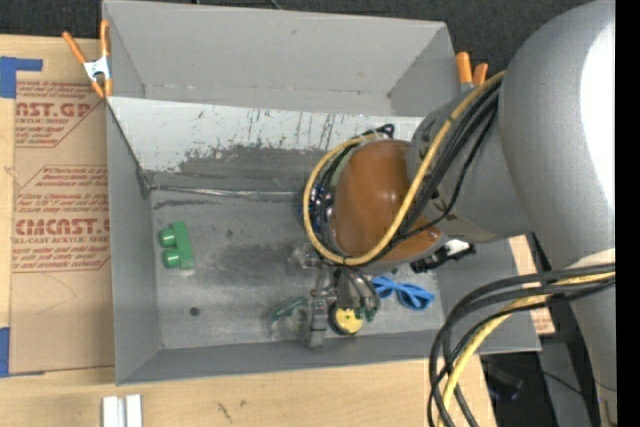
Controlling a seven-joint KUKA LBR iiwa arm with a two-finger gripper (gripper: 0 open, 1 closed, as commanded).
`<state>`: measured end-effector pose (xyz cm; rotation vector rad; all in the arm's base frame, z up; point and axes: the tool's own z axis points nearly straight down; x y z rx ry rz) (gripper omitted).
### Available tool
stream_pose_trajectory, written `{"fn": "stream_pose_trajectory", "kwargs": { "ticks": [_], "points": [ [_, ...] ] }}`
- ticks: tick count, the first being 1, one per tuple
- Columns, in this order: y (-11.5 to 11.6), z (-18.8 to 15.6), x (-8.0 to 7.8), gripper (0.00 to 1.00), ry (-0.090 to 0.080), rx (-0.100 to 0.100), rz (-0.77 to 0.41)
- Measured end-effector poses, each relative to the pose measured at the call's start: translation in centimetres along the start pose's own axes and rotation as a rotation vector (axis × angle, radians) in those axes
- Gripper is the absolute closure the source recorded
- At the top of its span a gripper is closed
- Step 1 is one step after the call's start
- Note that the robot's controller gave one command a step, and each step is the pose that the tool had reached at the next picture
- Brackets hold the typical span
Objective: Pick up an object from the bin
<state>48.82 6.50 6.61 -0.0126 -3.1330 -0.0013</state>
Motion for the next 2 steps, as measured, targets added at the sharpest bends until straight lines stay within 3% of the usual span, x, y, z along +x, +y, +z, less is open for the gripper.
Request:
{"fn": "stream_pose_trajectory", "kwargs": {
  "ticks": [1, 2],
  "points": [
    [0.0, -0.7, -0.3, 1.00, -0.006, -0.001, 0.000],
    [0.0, -16.2, -1.6, 1.00, -0.017, -0.001, -0.008]
  ]
}}
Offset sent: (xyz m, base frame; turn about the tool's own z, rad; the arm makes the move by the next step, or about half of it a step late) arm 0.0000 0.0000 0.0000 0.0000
